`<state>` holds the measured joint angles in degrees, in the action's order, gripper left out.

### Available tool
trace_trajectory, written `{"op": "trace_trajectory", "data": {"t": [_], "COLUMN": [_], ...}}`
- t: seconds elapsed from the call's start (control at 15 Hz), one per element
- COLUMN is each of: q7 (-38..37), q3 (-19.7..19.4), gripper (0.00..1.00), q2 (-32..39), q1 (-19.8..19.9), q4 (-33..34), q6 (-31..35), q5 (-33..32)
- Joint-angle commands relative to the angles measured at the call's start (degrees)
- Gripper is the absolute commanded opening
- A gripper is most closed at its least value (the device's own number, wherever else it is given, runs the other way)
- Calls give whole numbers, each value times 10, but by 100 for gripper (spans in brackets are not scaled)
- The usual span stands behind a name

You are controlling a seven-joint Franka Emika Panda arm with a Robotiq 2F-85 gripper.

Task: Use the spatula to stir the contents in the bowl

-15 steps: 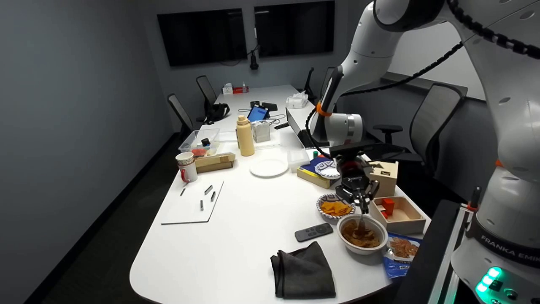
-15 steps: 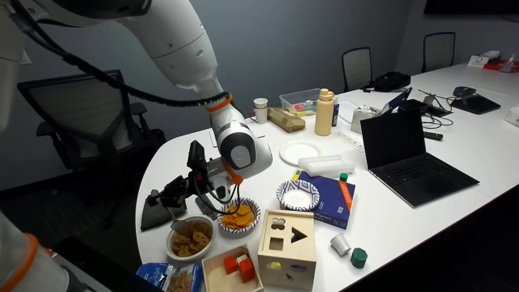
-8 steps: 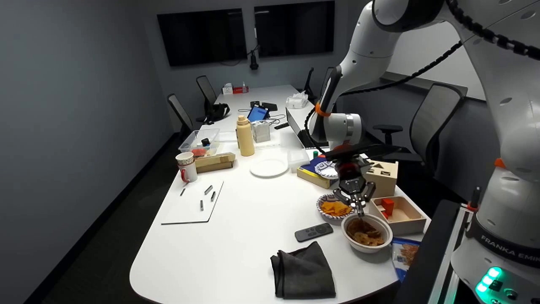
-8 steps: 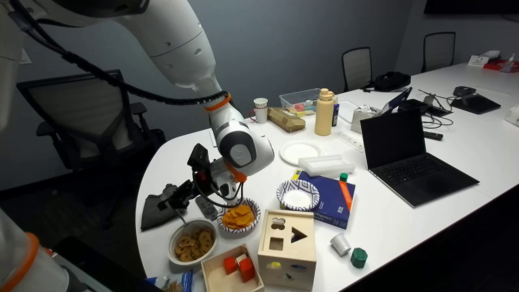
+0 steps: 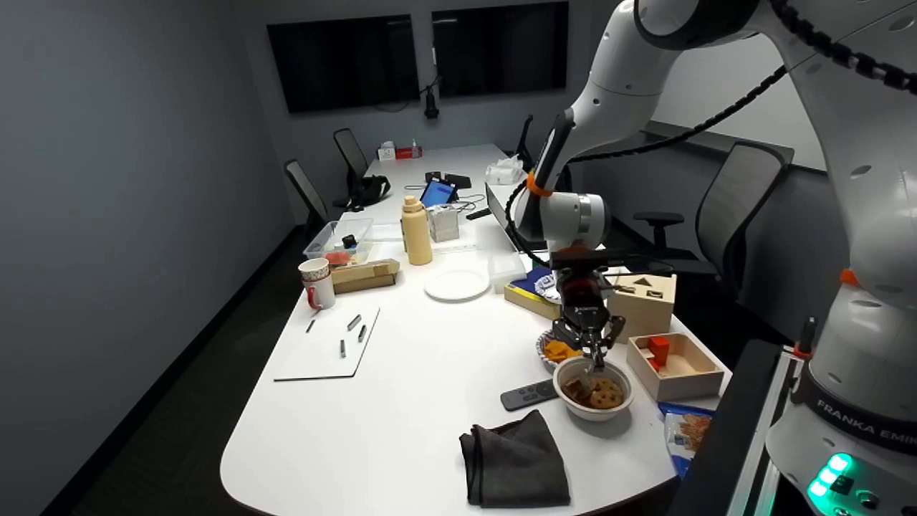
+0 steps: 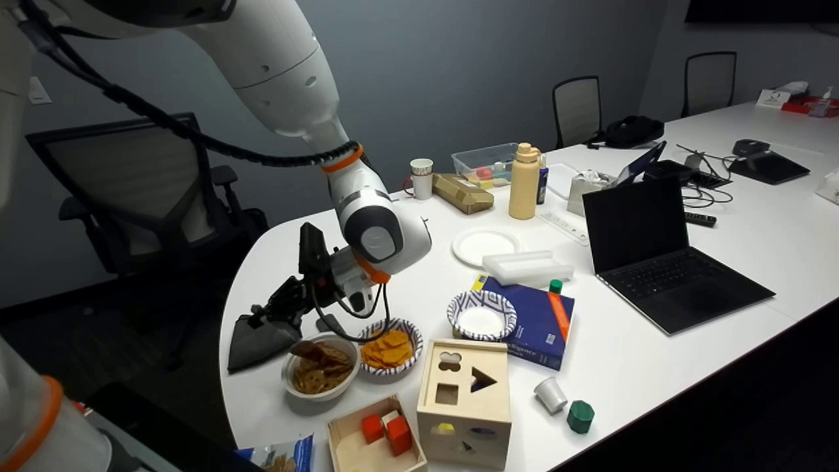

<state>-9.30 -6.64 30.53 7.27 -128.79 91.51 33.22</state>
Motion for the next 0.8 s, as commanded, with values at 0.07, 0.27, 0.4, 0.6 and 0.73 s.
{"op": "trace_trajectory", "data": {"t": [0.07,0.27,0.4,0.6,0.73], "q7": [31,3,-14,-60,-95], "q3": [0,-14,-21,-33,-38], "gripper": [1,1,1,1,1], "q2": [1,7,15,22,20], "q1": [15,16,18,11,3], "q4": [-1,-6,-5,-3,-4], "q6": [-44,-50,-54,-44,-31], "q5": [14,13,12,15,17]}}
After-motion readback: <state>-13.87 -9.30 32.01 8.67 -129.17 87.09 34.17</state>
